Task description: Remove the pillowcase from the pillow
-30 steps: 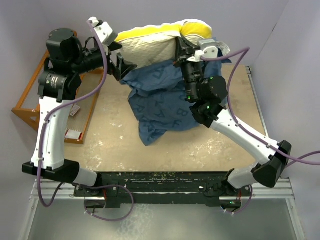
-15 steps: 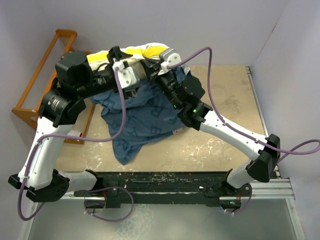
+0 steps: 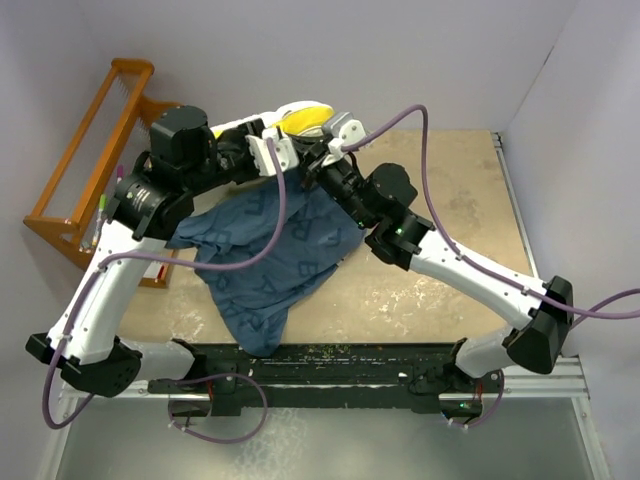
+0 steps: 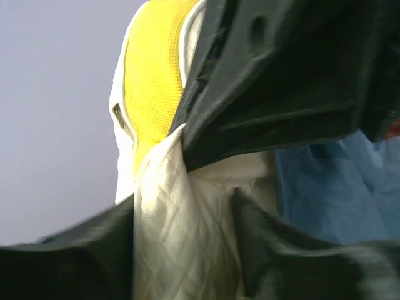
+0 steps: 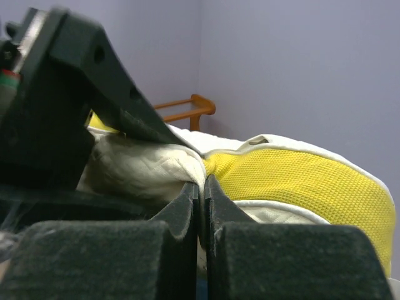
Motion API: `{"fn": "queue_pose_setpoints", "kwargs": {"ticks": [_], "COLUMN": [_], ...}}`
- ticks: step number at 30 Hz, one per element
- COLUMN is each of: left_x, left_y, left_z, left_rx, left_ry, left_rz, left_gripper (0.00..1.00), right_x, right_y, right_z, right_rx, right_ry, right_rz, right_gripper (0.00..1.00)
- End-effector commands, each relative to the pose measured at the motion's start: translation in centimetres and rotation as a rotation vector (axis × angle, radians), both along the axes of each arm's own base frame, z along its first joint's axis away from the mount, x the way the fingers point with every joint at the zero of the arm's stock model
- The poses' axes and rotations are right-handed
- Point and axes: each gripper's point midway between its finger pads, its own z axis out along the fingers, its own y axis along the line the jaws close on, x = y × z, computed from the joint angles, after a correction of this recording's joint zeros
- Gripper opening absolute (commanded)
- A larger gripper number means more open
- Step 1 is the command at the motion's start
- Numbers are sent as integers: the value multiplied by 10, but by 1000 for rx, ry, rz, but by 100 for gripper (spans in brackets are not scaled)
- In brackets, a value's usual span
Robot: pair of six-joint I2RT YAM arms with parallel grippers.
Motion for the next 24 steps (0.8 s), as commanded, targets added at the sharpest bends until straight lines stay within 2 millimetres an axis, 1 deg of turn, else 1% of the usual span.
{"fn": "queue_pose_setpoints", "kwargs": {"ticks": [1,2,3,4,5,6,7,8,10,12,14,15,16,18,20,24], "left_x": [18,19,20,20,20,20,19,18,14,9,2,-1,-5,-9,-11,-12], "left_y": [5,4,2,1,1,1,1,2,1,0,-2,-4,-6,-8,-9,-9], "left_z": [-7,-5,-1,5,11,16,21,25,32,37,42,45,48,52,53,51], "left_rx": [-29,-48,-68,-89,-106,-115,-123,-128,-134,-141,-152,-159,-166,-173,-174,-162], "left_ry": [37,42,42,39,34,29,20,13,9,6,6,8,9,18,20,18], "left_rz": [94,97,98,99,101,102,101,100,87,69,42,28,11,-12,-21,-22], "left_gripper": [31,19,9,2,0,0,0,0,0,0,0,0,0,0,0,0], "right_x": [-39,-39,-36,-32,-25,-16,-7,2,13,22,32,37,41,45,46,46], "right_y": [-30,-33,-40,-49,-59,-71,-84,-99,-128,-151,-163,-166,-167,-163,-153,-128], "right_z": [75,76,77,76,68,59,48,35,10,-15,-50,-62,-71,-81,-82,-77], "right_rx": [203,222,247,273,296,312,327,344,395,428,410,406,406,415,421,386], "right_ry": [-113,-100,-77,-48,-5,38,80,123,199,270,355,391,415,449,465,471], "right_rz": [82,85,86,81,67,31,-14,-51,-88,-112,-153,-160,-153,-101,-21,112], "right_gripper": [0,5,24,38,53,63,69,73,75,76,76,76,75,72,71,70]}}
